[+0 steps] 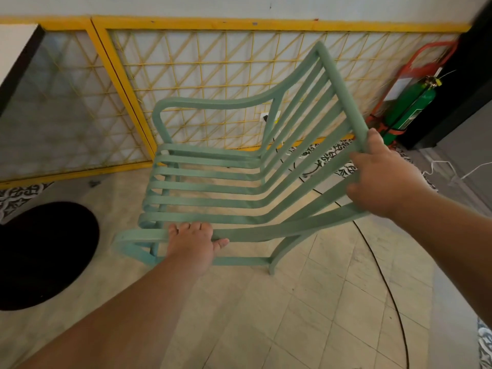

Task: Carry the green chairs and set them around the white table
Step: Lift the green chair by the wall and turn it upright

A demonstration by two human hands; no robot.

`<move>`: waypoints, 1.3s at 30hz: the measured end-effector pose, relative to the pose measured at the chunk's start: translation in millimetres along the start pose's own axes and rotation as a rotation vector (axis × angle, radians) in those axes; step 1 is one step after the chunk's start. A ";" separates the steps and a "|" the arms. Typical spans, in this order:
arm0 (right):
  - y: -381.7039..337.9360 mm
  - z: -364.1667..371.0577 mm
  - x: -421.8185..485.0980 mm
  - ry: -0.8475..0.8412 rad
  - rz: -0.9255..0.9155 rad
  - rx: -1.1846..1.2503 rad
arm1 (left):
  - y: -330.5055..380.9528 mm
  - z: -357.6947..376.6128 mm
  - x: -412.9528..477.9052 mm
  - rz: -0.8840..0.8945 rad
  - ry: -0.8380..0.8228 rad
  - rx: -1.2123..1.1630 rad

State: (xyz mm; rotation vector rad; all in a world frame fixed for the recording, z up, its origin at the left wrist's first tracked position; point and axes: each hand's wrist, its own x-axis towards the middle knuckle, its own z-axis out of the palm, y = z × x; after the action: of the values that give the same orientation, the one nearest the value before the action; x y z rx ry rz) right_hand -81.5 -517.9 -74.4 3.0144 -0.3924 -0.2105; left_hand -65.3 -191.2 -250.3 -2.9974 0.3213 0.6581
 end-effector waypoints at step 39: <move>-63.7 89.2 -10.9 -0.096 -0.342 -0.331 | -32.9 3.9 8.7 0.067 0.100 -0.015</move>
State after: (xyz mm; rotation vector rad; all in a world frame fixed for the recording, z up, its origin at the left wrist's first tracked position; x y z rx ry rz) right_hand -89.4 -460.5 -168.1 2.7259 0.1454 -0.4020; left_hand -52.1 -160.4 -257.2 -3.0518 0.4253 0.5186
